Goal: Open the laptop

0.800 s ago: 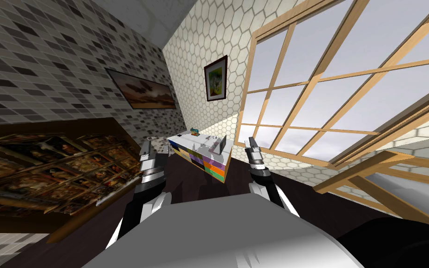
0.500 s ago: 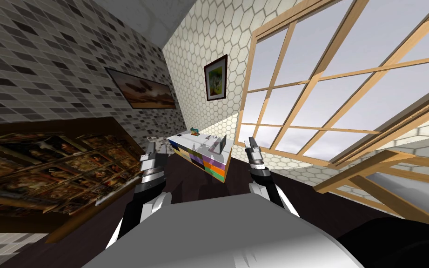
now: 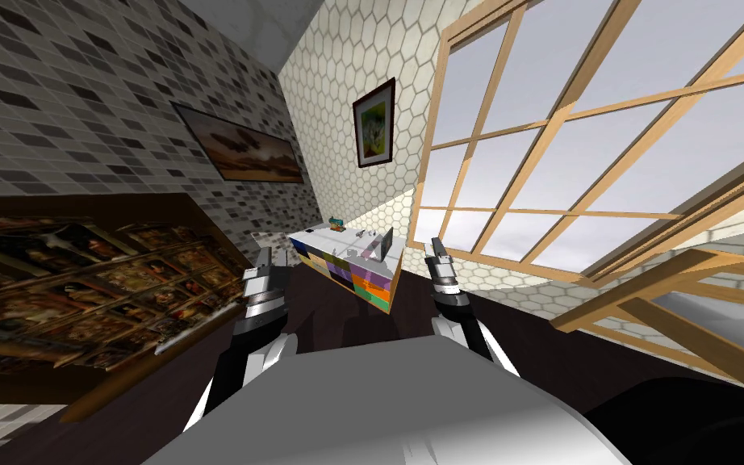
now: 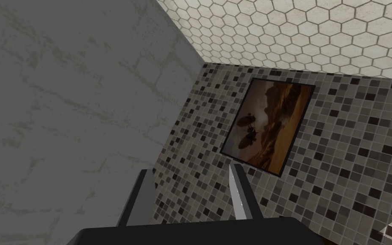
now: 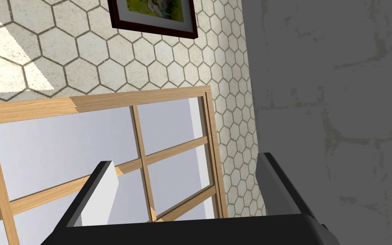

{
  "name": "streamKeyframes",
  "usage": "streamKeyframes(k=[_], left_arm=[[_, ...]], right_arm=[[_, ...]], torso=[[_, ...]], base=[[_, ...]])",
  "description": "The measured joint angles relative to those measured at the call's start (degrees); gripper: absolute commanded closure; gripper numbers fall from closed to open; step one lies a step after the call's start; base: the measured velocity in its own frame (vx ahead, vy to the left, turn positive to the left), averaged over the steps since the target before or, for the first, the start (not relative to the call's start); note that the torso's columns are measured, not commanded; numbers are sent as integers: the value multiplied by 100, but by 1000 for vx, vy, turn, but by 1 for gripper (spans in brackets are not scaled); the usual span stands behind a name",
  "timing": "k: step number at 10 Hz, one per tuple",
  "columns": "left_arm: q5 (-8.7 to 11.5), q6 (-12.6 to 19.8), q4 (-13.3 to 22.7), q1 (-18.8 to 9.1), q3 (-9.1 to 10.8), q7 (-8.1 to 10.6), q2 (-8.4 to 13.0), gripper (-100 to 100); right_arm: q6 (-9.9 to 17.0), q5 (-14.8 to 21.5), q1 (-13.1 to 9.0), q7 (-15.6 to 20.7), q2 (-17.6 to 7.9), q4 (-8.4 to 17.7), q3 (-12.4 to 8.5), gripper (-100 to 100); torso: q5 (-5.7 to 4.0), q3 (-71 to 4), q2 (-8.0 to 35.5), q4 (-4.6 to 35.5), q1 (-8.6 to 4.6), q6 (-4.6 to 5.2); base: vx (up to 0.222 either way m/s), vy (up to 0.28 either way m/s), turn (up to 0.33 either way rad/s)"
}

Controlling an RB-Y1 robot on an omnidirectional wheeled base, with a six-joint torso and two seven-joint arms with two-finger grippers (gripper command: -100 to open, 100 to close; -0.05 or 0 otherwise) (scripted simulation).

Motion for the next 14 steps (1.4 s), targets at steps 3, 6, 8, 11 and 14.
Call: streamKeyframes(k=[3, 6, 8, 11, 14], left_arm=[[0, 0, 2, 1, 0, 0, 0, 0], [0, 0, 2, 2, -1, 0, -1, 0], [0, 0, 2, 2, -1, 0, -1, 0], [0, 0, 2, 2, -1, 0, -1, 0], [0, 0, 2, 1, -1, 0, -1, 0]], right_arm=[[28, 31, 11, 26, -127, 23, 0, -100], [135, 142, 20, 141, -533, 165, -44, -100], [214, 256, 46, 259, -806, 280, -56, -100], [424, 435, 71, 443, -1309, 438, -140, -100], [607, 618, 117, 639, -1746, 580, -199, -100]], torso=[[2, -2090, 1033, 1033, 10, 1], [3, -2238, 1098, 1108, 10, 0], [1, -2232, 1109, 1113, 4, 0], [1, -2227, 1118, 1116, 3, 0], [-3, -2228, 1119, 1115, -15, -1]], base=[[27, 30, -32], [87, 91, -53], [115, 113, -67], [107, 131, -86], [98, 108, -57]])
